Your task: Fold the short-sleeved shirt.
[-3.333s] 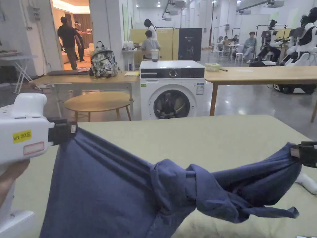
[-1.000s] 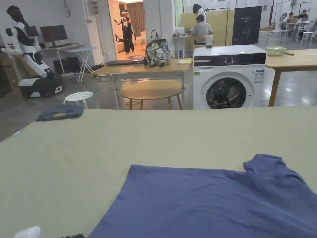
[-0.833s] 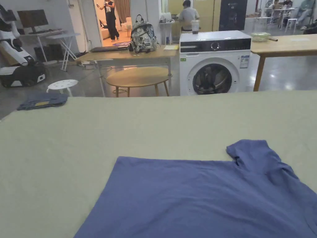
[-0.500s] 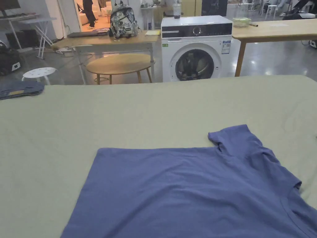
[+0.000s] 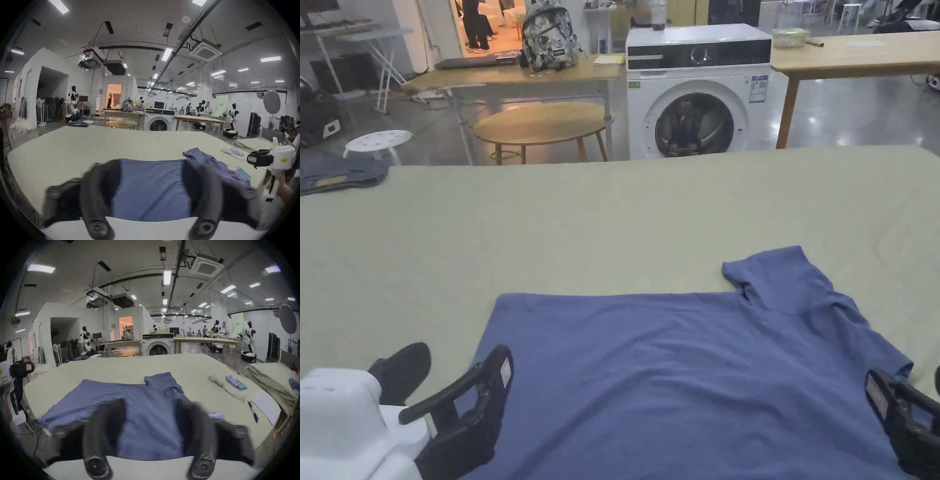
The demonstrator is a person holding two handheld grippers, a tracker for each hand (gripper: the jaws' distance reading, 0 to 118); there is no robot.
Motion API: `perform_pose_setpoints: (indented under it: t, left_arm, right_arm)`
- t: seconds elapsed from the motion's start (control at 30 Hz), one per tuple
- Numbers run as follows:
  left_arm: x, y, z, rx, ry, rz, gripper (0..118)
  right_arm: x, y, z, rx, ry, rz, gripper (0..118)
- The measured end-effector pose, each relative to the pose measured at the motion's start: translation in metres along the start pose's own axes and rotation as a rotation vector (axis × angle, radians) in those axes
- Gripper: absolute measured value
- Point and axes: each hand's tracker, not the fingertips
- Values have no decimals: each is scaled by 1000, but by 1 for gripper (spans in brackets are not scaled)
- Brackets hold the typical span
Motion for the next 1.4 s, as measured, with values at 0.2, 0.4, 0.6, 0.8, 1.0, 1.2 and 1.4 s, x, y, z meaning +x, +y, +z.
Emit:
perform_pose_setpoints:
  t: [0.2, 0.4, 0.6, 0.8, 1.0, 1.2, 1.4]
  left_arm:
    - [15, -7, -3, -36, 42, -33, 0]
    - [-1, -10, -10, -73, 10, 73, 0]
    - [-22, -17, -15, -158, 125, 65, 0]
    - [-32, -31, 0, -168, 189, 26, 0]
    - [-69, -62, 25, -323, 167, 73, 84]
    - [-90, -115, 40, -477, 223, 157, 84]
    - [-74, -151, 17, -586, 211, 55, 28]
  right_arm:
    - [-14, -7, -11, -29, -27, 18, 0]
    - [-13, -12, -24, -75, -57, 12, 0]
    - [-18, -27, -36, -147, -192, 82, 0]
    - [-18, -43, -42, -194, -198, 57, 0]
    - [-6, -45, -30, -193, -156, 5, 0]
    - [-3, -50, -27, -228, -167, -4, 0]
    - [4, -53, -20, -242, -161, -41, 0]
